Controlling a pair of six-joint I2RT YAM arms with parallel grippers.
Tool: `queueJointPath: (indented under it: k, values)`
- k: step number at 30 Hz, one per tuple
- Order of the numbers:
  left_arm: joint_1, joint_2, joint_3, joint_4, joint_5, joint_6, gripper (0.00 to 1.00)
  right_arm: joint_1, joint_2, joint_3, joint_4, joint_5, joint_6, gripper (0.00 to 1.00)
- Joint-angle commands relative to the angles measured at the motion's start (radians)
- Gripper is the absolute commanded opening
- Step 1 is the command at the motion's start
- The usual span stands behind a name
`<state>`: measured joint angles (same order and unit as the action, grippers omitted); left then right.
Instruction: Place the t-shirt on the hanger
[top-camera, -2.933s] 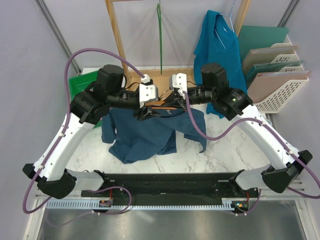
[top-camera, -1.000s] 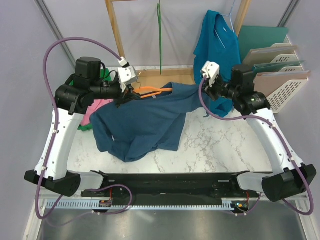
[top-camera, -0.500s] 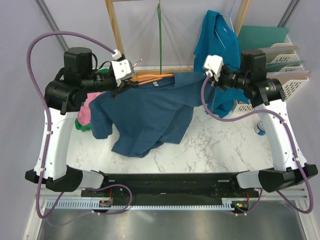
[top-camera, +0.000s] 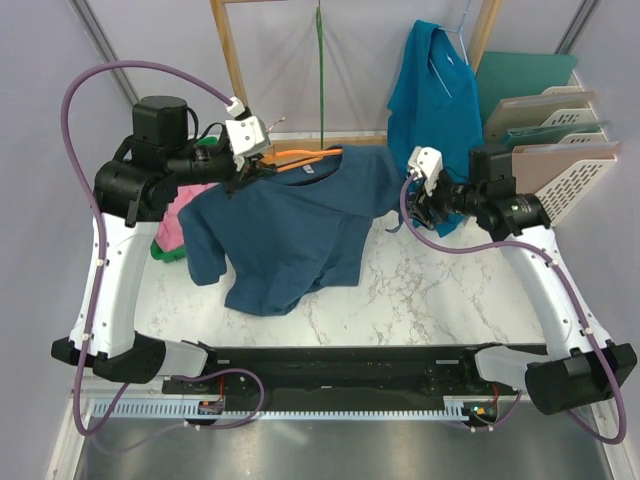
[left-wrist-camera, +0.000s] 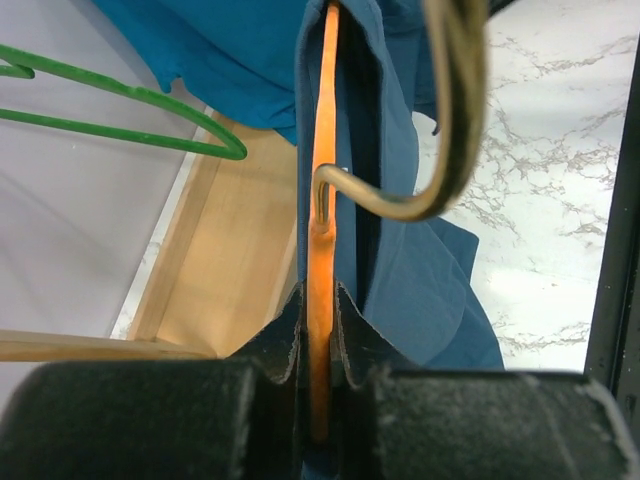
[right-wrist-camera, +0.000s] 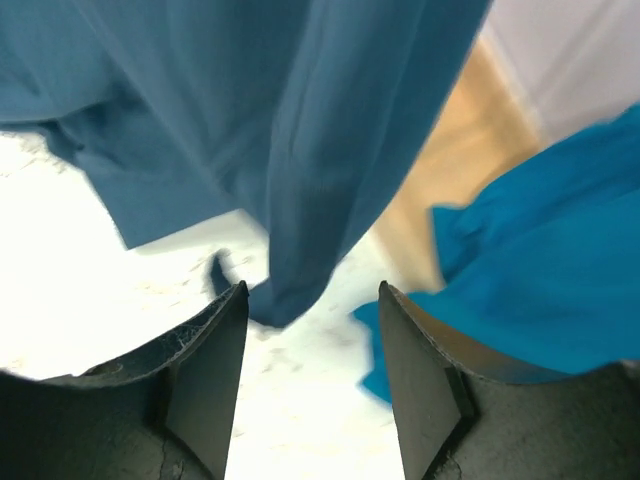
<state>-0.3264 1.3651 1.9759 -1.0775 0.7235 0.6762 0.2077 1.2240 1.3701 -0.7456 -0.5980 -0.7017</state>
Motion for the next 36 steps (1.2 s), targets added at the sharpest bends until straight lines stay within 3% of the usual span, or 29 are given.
queueJointPath:
  k: [1, 4, 8, 9, 10, 11, 15, 20, 23, 25, 29, 34, 36]
  values:
    - [0.006, -0.011, 0.055, 0.025, 0.005, -0.027, 0.02, -0.004, -0.054, -0.115, 0.202, 0.014, 0.195, 0.62]
    - [0.006, -0.011, 0.052, 0.025, -0.002, -0.033, 0.02, -0.005, -0.072, -0.156, 0.276, -0.037, 0.289, 0.63]
    - [0.006, -0.014, 0.043, 0.024, 0.002, -0.04, 0.02, -0.004, -0.1, -0.217, 0.413, -0.042, 0.35, 0.48]
    - [0.006, -0.014, 0.037, 0.022, 0.004, -0.04, 0.02, -0.004, -0.095, -0.207, 0.417, -0.04, 0.357, 0.35]
    - [0.006, -0.014, 0.032, 0.016, 0.005, -0.038, 0.02, -0.005, -0.083, -0.178, 0.414, -0.036, 0.358, 0.04]
    - [0.006, -0.014, 0.031, -0.001, 0.01, -0.021, 0.02, -0.007, -0.081, -0.163, 0.413, -0.02, 0.355, 0.0]
    - [0.004, -0.027, -0.009, -0.1, -0.019, 0.133, 0.02, -0.108, -0.101, -0.044, 0.397, 0.0, 0.318, 0.0]
    - [0.004, -0.069, -0.126, -0.163, -0.058, 0.313, 0.02, -0.202, -0.021, 0.277, 0.336, -0.04, 0.281, 0.0]
    - [0.004, -0.063, -0.074, -0.112, -0.03, 0.227, 0.02, -0.202, 0.029, 0.386, 0.273, -0.089, 0.245, 0.0]
    - [0.004, -0.051, 0.004, -0.04, -0.016, 0.157, 0.02, -0.202, 0.048, 0.4, 0.168, -0.152, 0.187, 0.0]
    - [0.004, -0.076, 0.012, 0.073, -0.03, 0.008, 0.02, -0.202, 0.009, 0.288, 0.081, -0.155, 0.073, 0.0]
    - [0.007, -0.093, -0.018, 0.062, 0.068, 0.0, 0.02, -0.202, 0.025, 0.23, 0.011, -0.062, 0.01, 0.0]
    - [-0.005, -0.074, -0.04, -0.001, 0.047, 0.038, 0.02, -0.202, 0.051, 0.233, 0.002, -0.056, 0.019, 0.0]
